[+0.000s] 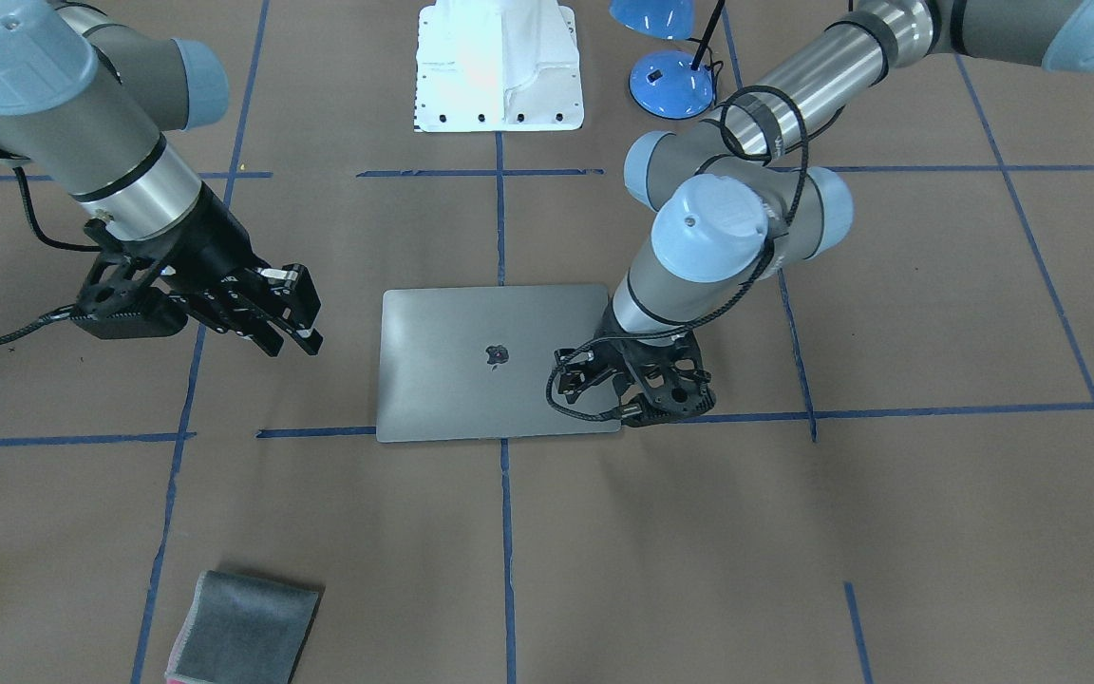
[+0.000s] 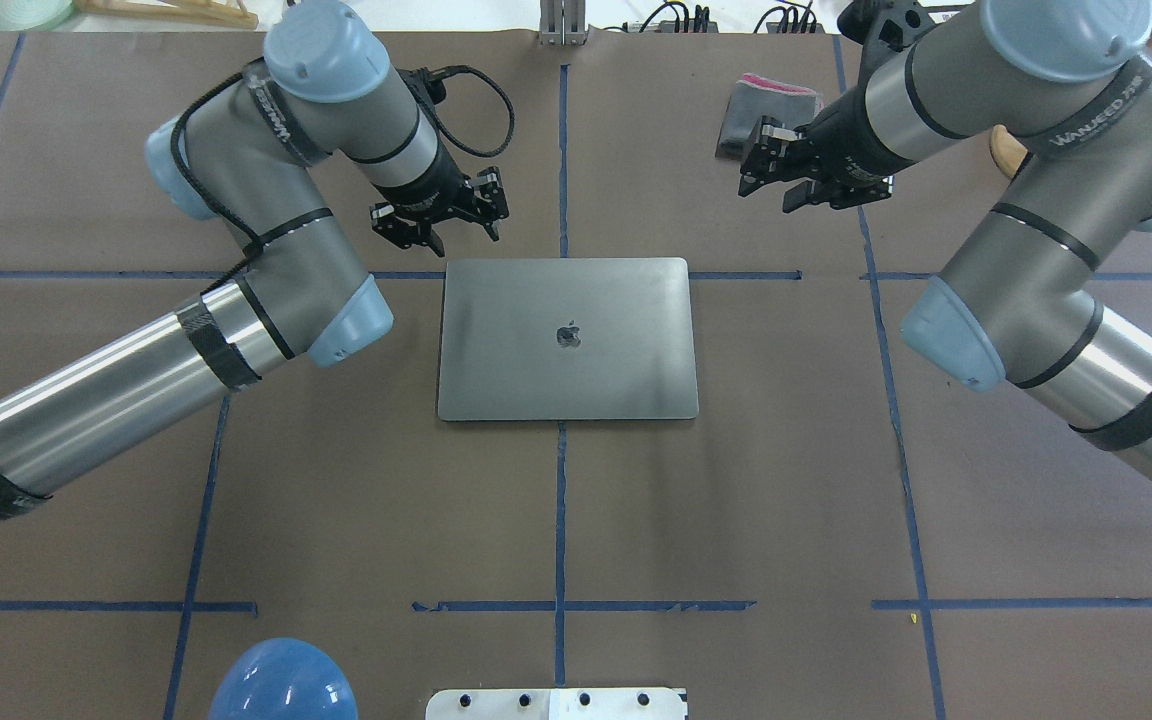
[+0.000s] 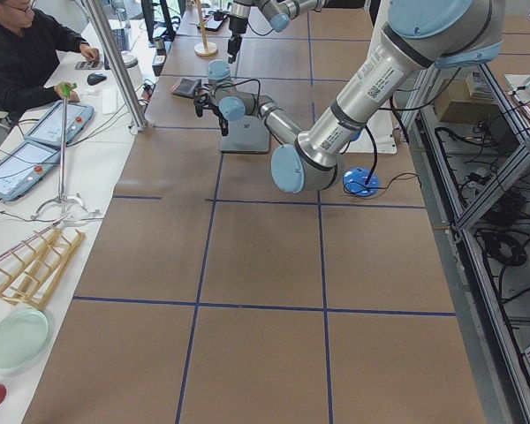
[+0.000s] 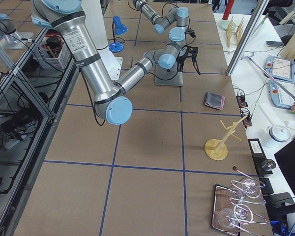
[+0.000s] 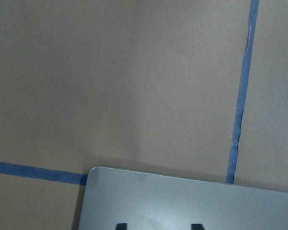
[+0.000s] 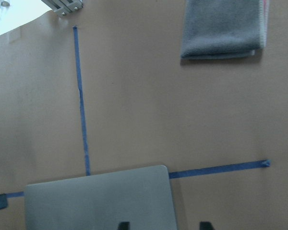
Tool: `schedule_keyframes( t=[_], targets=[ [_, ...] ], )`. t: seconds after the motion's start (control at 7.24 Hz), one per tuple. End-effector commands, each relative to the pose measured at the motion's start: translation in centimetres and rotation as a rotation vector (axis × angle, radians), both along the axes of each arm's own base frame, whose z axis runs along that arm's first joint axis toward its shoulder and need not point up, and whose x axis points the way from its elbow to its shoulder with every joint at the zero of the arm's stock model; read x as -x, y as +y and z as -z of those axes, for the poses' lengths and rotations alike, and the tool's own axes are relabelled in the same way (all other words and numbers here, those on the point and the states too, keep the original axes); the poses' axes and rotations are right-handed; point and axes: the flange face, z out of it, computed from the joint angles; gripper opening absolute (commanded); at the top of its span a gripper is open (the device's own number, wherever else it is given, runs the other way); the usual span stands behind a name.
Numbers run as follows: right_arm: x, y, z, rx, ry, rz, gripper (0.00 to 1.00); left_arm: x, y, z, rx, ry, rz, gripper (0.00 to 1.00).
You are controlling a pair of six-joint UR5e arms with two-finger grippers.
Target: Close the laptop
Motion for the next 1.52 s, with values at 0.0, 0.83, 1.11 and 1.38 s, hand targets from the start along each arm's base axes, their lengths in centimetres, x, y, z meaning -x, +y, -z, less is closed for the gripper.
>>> schedule_keyframes(
  t=[0.0, 0.83, 1.11, 1.38],
  targets=[
    [-4.7, 3.9, -1.5, -0.048, 0.173, 0.112, 1.00, 6.8, -0.1, -3.3, -0.002, 0.015, -0.007, 0.99],
    [-29.5, 8.8, -23.6, -0.253, 0.350, 0.385, 1.00, 32.5, 2.9, -19.2, -0.287, -0.244, -0.223, 0.99],
    [-36.8, 8.9, -31.2, -0.227, 0.297, 0.364, 1.00, 42.7, 4.6, -27.1, -0.339, -0.262, -0.270, 0.99],
    [-39.5, 8.2, -33.3, -0.268, 0.314, 0.374, 1.00, 48.3, 8.3, -34.2, -0.278, -0.259, -0.270, 0.99]
  ],
)
